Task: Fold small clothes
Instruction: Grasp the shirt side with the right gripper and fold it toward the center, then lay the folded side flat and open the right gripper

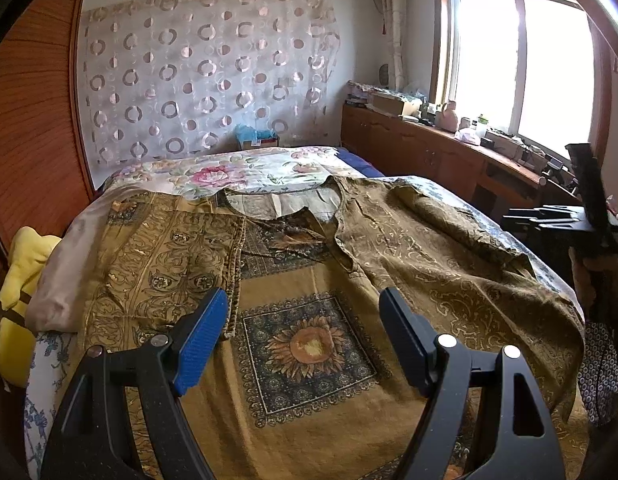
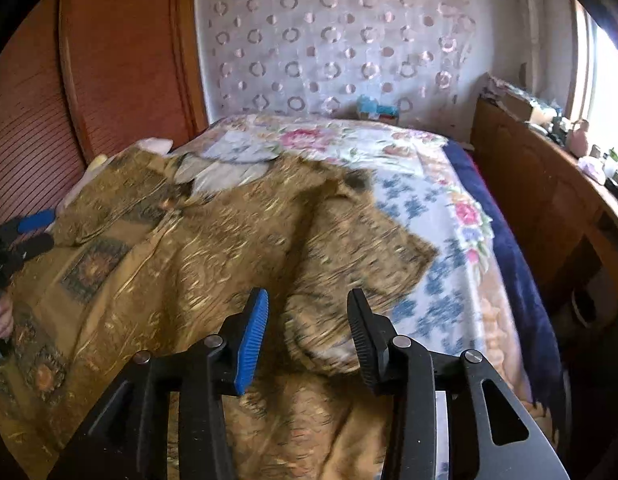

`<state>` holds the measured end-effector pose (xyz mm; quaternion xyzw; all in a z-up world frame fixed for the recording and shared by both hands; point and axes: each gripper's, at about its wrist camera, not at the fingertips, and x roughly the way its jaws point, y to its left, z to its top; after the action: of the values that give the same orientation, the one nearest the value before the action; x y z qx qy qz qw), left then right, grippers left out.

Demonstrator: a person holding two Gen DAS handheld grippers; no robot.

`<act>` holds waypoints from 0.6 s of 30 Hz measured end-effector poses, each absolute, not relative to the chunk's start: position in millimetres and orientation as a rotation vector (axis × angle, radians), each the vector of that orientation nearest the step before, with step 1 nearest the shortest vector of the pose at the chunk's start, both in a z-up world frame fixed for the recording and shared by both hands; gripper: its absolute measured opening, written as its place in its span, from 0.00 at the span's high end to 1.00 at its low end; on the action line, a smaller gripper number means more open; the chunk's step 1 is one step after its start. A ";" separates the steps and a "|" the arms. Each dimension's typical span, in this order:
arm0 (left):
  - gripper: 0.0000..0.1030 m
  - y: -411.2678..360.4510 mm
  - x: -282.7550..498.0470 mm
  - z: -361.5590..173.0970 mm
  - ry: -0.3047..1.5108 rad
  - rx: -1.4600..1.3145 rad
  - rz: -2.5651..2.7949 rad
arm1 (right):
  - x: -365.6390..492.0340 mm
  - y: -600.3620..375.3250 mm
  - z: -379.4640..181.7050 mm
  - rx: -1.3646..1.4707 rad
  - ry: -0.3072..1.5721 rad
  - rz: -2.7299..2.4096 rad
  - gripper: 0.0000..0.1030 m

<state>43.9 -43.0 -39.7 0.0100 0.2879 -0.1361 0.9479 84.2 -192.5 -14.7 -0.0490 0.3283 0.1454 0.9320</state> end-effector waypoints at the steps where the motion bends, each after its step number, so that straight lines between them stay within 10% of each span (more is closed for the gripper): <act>1: 0.24 -43.3 43.9 -39.8 0.586 0.021 -0.278 | 87.8 -196.2 -15.3 -0.096 0.677 0.284 0.58; 18: 0.24 -45.9 43.9 -43.3 0.595 0.023 -0.282 | 153.8 -214.8 -51.2 -0.050 0.825 0.243 0.65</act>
<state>43.9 -45.9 -43.3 0.0111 0.2923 -0.1385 0.9462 153.8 -214.8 -51.2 -0.0241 0.3997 0.1180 0.9087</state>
